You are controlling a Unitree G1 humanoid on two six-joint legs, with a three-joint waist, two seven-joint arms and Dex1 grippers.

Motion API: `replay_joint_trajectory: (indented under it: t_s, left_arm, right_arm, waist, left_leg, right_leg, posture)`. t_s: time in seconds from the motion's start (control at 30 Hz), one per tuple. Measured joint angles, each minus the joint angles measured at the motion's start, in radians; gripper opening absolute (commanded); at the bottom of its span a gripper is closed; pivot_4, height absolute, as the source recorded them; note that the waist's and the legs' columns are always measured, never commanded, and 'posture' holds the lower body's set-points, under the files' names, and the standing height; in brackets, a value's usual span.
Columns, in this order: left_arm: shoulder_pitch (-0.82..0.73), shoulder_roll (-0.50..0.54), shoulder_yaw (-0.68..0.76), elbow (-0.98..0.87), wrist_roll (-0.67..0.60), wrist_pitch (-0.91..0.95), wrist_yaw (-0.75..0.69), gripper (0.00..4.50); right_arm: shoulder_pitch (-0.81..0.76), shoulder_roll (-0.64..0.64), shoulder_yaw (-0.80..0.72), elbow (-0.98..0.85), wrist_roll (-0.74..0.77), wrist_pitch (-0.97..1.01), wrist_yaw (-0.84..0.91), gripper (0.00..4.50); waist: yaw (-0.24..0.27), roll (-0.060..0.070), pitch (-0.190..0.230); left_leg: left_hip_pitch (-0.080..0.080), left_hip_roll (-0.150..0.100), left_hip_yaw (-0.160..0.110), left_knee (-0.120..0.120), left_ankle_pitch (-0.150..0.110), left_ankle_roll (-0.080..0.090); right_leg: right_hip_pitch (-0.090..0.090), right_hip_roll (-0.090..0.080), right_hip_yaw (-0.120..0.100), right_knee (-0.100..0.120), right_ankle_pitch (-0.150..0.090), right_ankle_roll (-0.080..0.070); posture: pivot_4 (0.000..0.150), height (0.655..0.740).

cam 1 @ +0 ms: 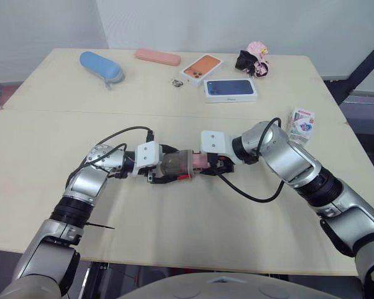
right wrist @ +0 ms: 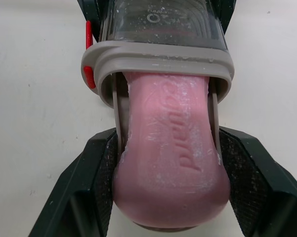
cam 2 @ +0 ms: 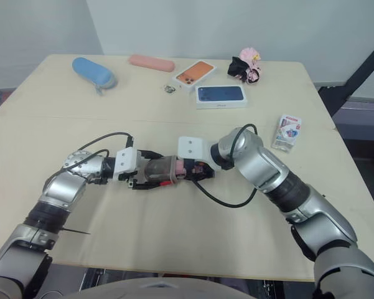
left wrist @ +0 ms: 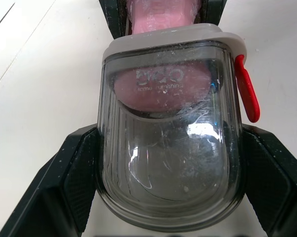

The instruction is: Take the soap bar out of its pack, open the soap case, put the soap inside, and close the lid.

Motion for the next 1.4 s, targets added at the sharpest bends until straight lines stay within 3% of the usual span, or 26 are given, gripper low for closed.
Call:
replay_joint_trajectory:
  t_s: [0.27, 0.3, 0.4, 0.87, 0.9, 0.93, 1.07, 1.1, 1.2, 1.23, 1.3, 1.4]
  left_arm:
    - [0.000, 0.000, -0.001, 0.000, 0.000, -0.015, 0.002, 3.49]
    - [0.000, 0.000, -0.001, 0.000, 0.000, -0.016, 0.003, 3.49]
    - [0.000, 0.000, -0.003, 0.003, 0.001, -0.016, 0.003, 3.49]
    - [0.011, 0.010, -0.004, 0.013, 0.004, -0.018, 0.003, 3.49]
    - [0.011, 0.011, -0.004, 0.013, 0.004, -0.018, 0.002, 3.49]
    - [0.011, 0.013, -0.004, 0.013, 0.004, -0.020, 0.001, 3.49]
    - [0.011, 0.017, -0.004, 0.013, 0.004, -0.024, -0.008, 3.49]
    - [0.011, 0.017, -0.004, 0.013, 0.004, -0.024, -0.009, 3.49]
    - [0.010, 0.016, -0.004, 0.013, 0.003, -0.033, -0.015, 3.49]
    - [0.010, 0.016, -0.004, 0.013, 0.003, -0.033, -0.016, 3.49]
    - [0.010, 0.016, -0.004, 0.013, 0.003, -0.034, -0.019, 3.49]
    - [0.007, 0.016, -0.005, 0.013, 0.003, -0.034, -0.020, 3.49]
  right_arm:
    - [0.000, -0.001, 0.000, -0.024, 0.003, 0.031, -0.006, 2.52]
    - [0.000, 0.000, 0.000, -0.025, 0.004, 0.034, -0.007, 3.53]
    - [0.000, 0.005, -0.002, -0.035, 0.011, 0.038, -0.008, 4.43]
    - [0.012, -0.049, -0.061, -0.033, 0.048, -0.032, -0.022, 4.47]
    - [0.016, -0.064, -0.075, -0.023, 0.047, -0.048, -0.025, 3.95]
    - [0.034, -0.082, -0.104, -0.008, 0.048, -0.082, -0.029, 3.82]
    - [0.107, -0.120, -0.141, 0.021, 0.048, -0.164, -0.032, 2.45]
    - [0.111, -0.120, -0.141, 0.023, 0.048, -0.168, -0.032, 2.29]
    - [0.132, -0.120, -0.143, 0.025, 0.048, -0.203, -0.031, 0.87]
    - [0.132, -0.120, -0.143, 0.025, 0.048, -0.205, -0.031, 0.81]
    - [0.153, -0.106, -0.157, 0.020, 0.051, -0.226, -0.039, 0.09]
    - [0.182, -0.077, -0.142, 0.016, 0.052, -0.248, -0.040, 0.04]
  waist:
    - [0.001, 0.000, 0.000]
    - [0.001, 0.000, 0.000]
    - [0.000, 0.000, 0.000]
    - [0.005, 0.000, 0.000]
    - [0.007, 0.000, 0.000]
    - [0.008, 0.000, 0.000]
    - [0.008, 0.000, 0.000]
    - [0.007, 0.000, 0.000]
    - [0.003, 0.000, 0.000]
    - [0.002, 0.000, 0.000]
    - [0.003, 0.000, 0.000]
    - [0.003, 0.000, 0.000]
  left_leg:
    - [0.000, 0.000, 0.000, 0.000, 0.000, 0.000]
    - [0.000, 0.000, 0.000, 0.000, 0.000, 0.000]
    - [0.000, 0.000, 0.000, 0.000, 0.000, 0.000]
    - [0.000, 0.000, 0.000, 0.000, 0.000, 0.000]
    - [0.000, 0.000, 0.000, 0.000, 0.000, 0.000]
    - [0.000, 0.000, 0.000, 0.000, 0.000, 0.000]
    - [0.000, 0.000, 0.000, 0.000, 0.000, 0.000]
    - [0.000, 0.000, 0.000, 0.000, 0.000, 0.000]
    - [0.000, 0.000, 0.000, 0.000, 0.000, 0.000]
    - [0.000, 0.000, 0.000, 0.000, 0.000, 0.000]
    - [0.000, 0.000, 0.000, 0.000, 0.000, 0.000]
    - [0.000, 0.000, 0.000, 0.000, 0.000, 0.000]
  right_leg:
    - [0.000, 0.000, 0.000, 0.000, 0.000, 0.000]
    - [0.000, 0.000, 0.000, 0.000, 0.000, 0.000]
    - [0.000, 0.000, 0.000, 0.000, 0.000, 0.000]
    - [0.000, 0.000, 0.000, 0.000, 0.000, 0.000]
    - [0.000, 0.000, 0.001, 0.000, 0.000, 0.000]
    - [0.000, 0.000, 0.001, 0.000, 0.000, 0.000]
    - [0.000, 0.000, 0.002, 0.000, 0.000, 0.000]
    - [0.000, 0.000, 0.002, 0.000, 0.000, 0.000]
    - [0.000, 0.000, 0.002, 0.000, 0.000, 0.000]
    - [0.000, 0.000, 0.002, 0.000, 0.000, 0.000]
    - [0.000, 0.000, 0.002, 0.000, 0.000, 0.000]
    - [0.000, 0.000, 0.001, 0.000, 0.000, 0.000]
  posture:
    - [0.150, 0.7400]
    - [0.150, 0.7400]
    - [0.150, 0.7400]
    - [0.150, 0.7400]
    - [0.150, 0.7400]
    - [0.150, 0.7400]
    - [0.150, 0.7400]
    - [0.150, 0.7400]
    - [0.150, 0.7400]
    - [0.150, 0.7400]
    - [0.150, 0.7400]
    - [0.150, 0.7400]
